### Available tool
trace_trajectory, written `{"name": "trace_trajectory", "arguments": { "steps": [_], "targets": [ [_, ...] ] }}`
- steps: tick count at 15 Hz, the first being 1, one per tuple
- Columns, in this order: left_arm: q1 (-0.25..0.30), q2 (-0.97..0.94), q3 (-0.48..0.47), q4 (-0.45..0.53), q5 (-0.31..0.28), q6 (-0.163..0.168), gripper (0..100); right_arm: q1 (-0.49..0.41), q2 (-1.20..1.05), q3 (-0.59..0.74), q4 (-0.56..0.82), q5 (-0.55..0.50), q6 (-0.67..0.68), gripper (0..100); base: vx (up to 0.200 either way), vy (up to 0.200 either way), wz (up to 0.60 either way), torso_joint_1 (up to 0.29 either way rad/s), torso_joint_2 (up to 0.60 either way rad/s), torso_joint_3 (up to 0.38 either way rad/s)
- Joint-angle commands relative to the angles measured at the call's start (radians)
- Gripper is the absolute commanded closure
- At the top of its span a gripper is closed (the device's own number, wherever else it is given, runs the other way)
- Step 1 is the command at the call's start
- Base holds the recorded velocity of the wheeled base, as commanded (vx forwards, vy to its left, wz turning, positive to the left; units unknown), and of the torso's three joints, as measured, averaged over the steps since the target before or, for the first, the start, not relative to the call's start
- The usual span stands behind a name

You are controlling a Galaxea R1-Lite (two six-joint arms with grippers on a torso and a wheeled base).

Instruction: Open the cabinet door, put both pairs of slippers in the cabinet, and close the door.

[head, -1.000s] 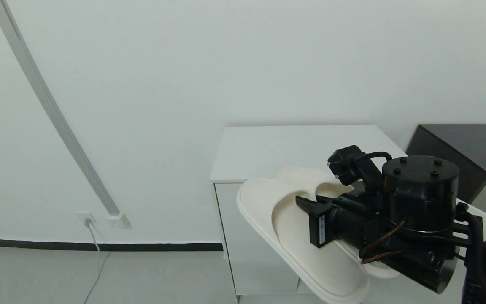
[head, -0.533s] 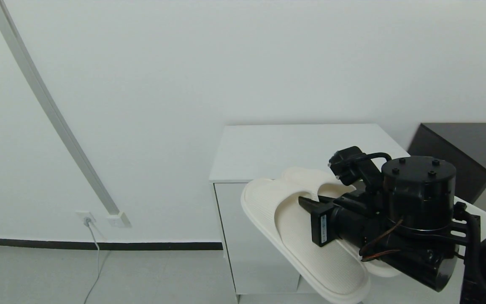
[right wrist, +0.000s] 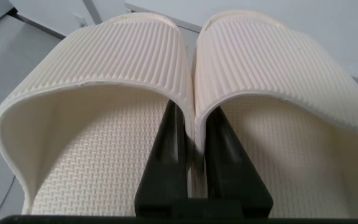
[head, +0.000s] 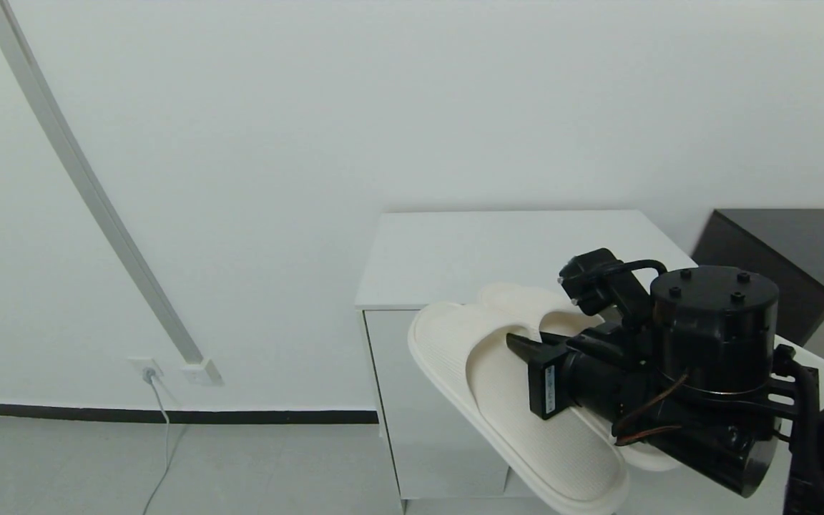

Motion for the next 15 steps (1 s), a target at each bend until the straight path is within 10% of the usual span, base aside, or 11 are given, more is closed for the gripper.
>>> {"name": "trace_trajectory", "arguments": {
  "steps": [1, 15],
  "targets": [
    [0.000, 0.001, 0.000, 0.000, 0.000, 0.000, 100, 0.003, 0.000, 0.001, 0.000, 0.001, 0.000, 100, 0.000, -0.200, 0.00, -0.002, 0.00, 0.007],
    [0.000, 0.001, 0.000, 0.001, -0.002, 0.001, 100, 0.037, -0.043, 0.024, 0.000, -0.001, -0.002, 100, 0.000, -0.200, 0.00, 0.004, 0.00, 0.002]
  ]
}}
